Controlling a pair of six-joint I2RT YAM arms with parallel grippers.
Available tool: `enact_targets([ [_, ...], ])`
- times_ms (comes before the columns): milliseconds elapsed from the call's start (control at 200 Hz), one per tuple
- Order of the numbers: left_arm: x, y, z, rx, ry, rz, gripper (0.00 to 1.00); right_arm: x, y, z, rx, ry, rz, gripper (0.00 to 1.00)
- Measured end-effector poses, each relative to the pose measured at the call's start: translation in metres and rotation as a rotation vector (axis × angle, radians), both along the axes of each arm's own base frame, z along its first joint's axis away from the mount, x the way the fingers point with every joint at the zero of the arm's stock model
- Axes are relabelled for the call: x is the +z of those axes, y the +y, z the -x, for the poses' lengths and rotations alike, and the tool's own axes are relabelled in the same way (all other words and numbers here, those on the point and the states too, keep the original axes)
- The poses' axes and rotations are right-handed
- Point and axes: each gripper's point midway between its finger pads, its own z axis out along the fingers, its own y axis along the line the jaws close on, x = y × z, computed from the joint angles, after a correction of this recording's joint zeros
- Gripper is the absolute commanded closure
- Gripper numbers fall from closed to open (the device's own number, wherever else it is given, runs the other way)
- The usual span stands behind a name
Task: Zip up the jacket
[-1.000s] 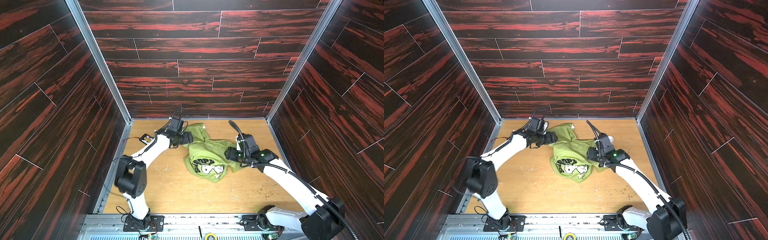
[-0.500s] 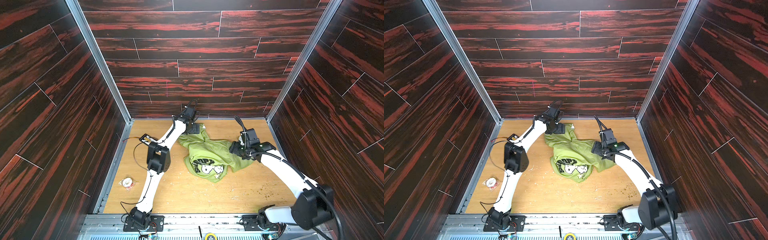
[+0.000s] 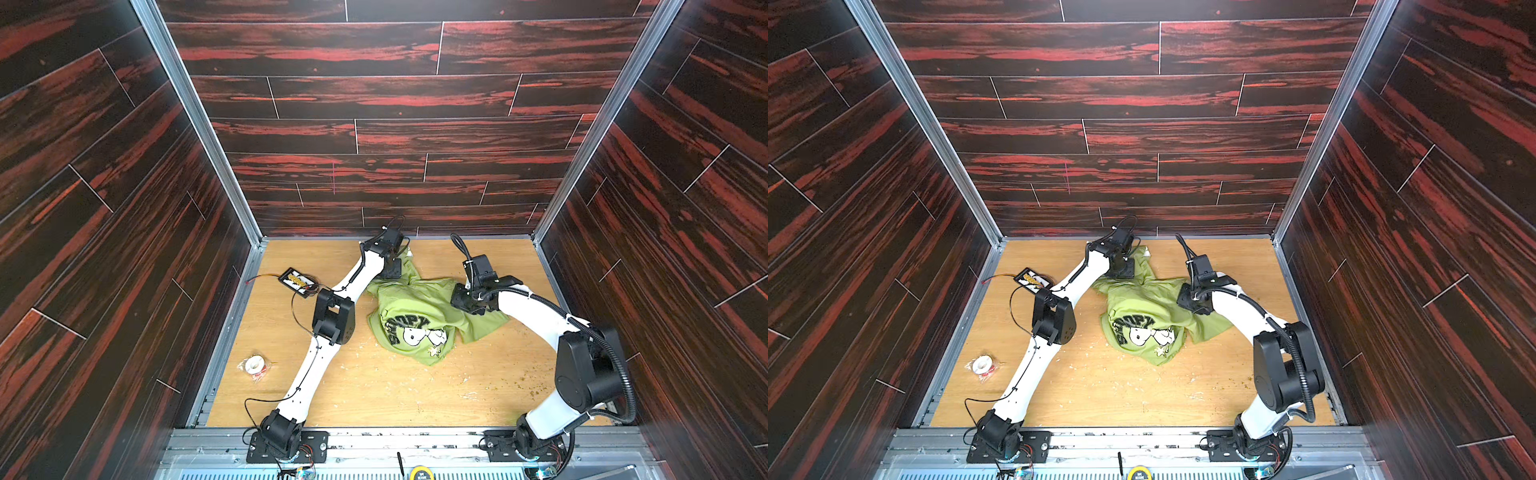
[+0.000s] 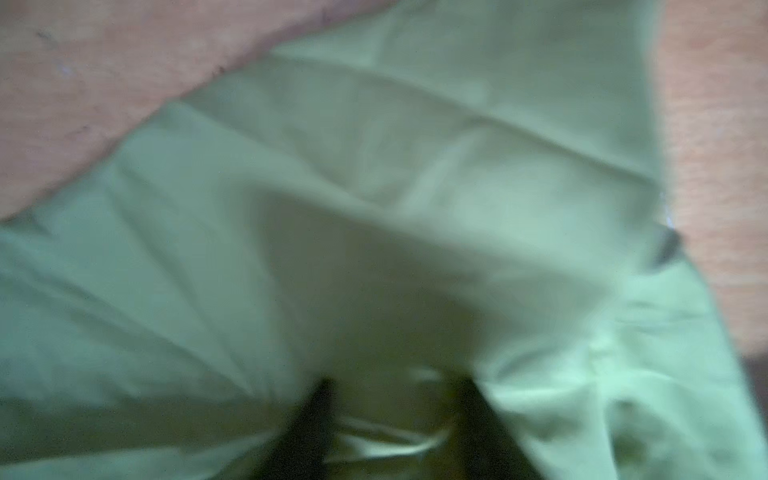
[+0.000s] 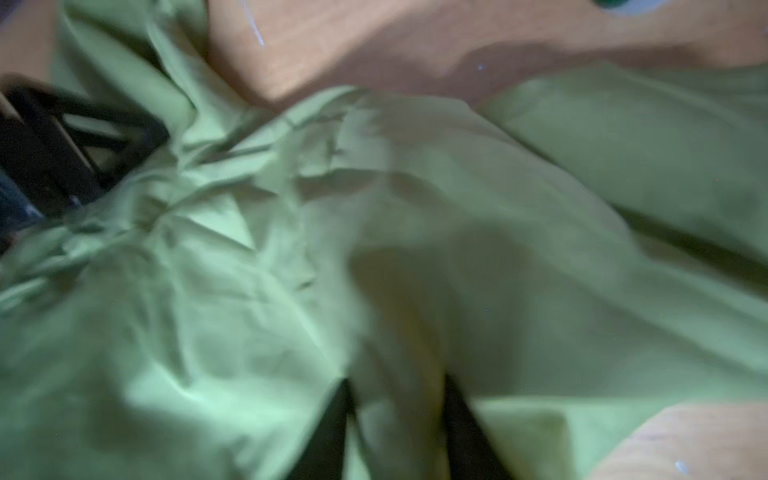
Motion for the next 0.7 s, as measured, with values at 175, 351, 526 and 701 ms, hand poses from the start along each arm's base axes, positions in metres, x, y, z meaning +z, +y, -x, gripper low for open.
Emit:
enact_targets([
  [175, 0.012, 0.000, -0.004, 0.008, -0.027, 0.016, 1.00, 0.023, 0.007, -0.013, 0.020, -0.050, -0.023, 1.00],
  [351, 0.081, 0.005, -0.011, 0.021, -0.125, 0.077, 1.00, 0.080, 0.019, -0.036, 0.052, -0.160, -0.062, 1.00],
  [526, 0.238, 0.033, -0.012, 0.074, -0.361, 0.268, 1.00, 0.159, 0.026, -0.055, 0.094, -0.306, -0.107, 1.00],
  [701, 0.382, 0.087, 0.007, 0.140, -0.607, 0.476, 1.00, 0.241, 0.018, -0.063, 0.119, -0.450, -0.162, 1.00],
])
